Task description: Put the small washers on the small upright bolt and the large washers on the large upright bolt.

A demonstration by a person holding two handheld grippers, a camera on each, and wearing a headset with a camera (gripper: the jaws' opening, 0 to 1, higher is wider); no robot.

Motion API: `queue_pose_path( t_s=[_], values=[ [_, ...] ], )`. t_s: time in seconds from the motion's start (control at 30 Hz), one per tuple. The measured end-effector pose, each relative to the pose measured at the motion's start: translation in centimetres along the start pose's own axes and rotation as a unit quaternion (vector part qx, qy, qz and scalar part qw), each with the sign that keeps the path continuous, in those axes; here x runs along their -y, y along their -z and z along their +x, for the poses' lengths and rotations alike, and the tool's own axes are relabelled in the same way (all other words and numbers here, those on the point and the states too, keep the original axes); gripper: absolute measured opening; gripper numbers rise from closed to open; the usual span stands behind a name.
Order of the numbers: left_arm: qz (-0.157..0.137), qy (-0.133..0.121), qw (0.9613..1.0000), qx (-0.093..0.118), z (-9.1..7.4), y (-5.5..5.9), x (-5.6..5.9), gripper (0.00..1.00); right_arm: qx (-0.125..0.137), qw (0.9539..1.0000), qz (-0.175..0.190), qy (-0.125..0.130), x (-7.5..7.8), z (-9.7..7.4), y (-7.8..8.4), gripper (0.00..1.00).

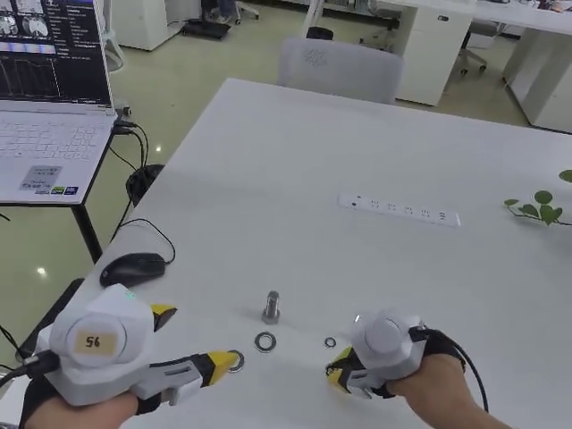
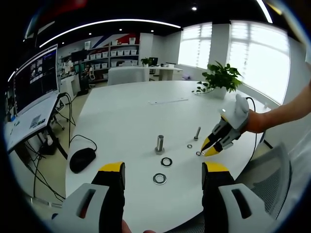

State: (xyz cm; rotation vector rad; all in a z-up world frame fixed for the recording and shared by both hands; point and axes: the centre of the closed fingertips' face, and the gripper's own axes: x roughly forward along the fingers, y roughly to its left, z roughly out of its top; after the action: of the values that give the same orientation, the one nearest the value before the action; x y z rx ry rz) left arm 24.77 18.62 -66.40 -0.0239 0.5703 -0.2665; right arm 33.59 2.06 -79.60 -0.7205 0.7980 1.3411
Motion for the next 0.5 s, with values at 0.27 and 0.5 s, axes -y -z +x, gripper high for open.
queue_pose_path(
  t_s=[0.27, 0.5],
  values=[
    [-0.002, -0.002, 1.0, 0.0, -0.1, 0.0, -0.1, 0.63, 0.015, 0.9987, 0.026, 0.041, 3.1, -2.8, 0.4, 0.14],
    [-0.003, -0.001, 1.0, 0.0, 0.0, 0.0, 0.0, 0.63, 0.022, 0.996, 0.053, 0.069, 5.6, -4.8, 1.6, 0.14]
  ],
)
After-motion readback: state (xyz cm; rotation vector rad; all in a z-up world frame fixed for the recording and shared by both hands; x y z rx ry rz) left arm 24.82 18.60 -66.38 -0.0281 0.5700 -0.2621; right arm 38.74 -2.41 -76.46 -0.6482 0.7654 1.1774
